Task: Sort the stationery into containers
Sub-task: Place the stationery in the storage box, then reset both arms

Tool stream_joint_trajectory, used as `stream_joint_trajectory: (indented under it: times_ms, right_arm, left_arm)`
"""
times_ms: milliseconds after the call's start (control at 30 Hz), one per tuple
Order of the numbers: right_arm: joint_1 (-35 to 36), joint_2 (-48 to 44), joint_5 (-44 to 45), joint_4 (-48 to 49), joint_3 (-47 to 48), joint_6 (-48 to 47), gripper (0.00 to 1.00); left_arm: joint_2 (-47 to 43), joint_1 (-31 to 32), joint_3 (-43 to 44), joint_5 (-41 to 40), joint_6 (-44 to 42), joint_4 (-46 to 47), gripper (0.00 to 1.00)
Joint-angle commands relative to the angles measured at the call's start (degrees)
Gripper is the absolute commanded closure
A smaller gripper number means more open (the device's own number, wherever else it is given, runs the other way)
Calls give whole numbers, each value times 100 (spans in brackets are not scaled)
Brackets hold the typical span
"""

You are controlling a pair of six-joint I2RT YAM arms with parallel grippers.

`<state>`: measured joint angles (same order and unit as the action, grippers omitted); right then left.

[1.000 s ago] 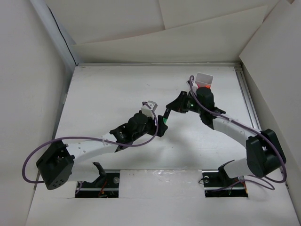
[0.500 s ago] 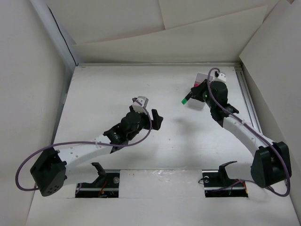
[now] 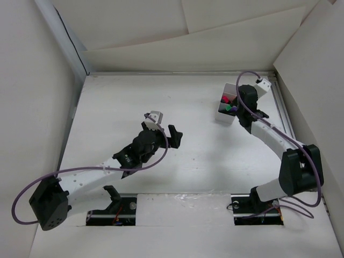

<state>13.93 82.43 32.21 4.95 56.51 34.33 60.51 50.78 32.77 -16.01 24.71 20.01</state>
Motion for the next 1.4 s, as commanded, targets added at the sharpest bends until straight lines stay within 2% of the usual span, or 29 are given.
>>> stream_joint_trajectory:
  times_ms: [0,300,433,533,567,667,700,833,933,1167,1367]
  right_arm:
    - [13,246,462,67,273,48,100]
    - [171,862,463,190,563,161,100]
    - [381,1003,462,190,615,214,100]
    - [382,1055,462,190,615,215,78]
    - [443,995,462,190,563,267,64]
    - [444,740,515,190,414,268,44]
    - [444,591,515,190,361,268,31]
    - [496,-31,463,190,89,268,8]
    - [496,-646,401,138,-200,215,0]
    - [602,-2105,6,-56,-1325,398,0]
    - [768,-3083,-1373,-56,-2248,522,0]
  left_arm:
    - [-399,-7,-218,-201,95,248,0]
    - [-593,-7,-280,-394,157,196,0]
    - [-593,-7,-280,-210,157,310,0]
    - [-488,-7,-280,-271,157,250,0]
    - [-488,-7,-280,-271,157,249,0]
    - [-488,-7,-280,-271,157,249,0]
    - [-435,-7,-280,-341,157,310,0]
    - [-435,-7,-280,-341,219,311,0]
    - [-488,-7,-342,-403,271,363,0]
    - [-540,-7,-395,-464,271,425,0]
    - [-488,-60,-290,-534,324,302,0]
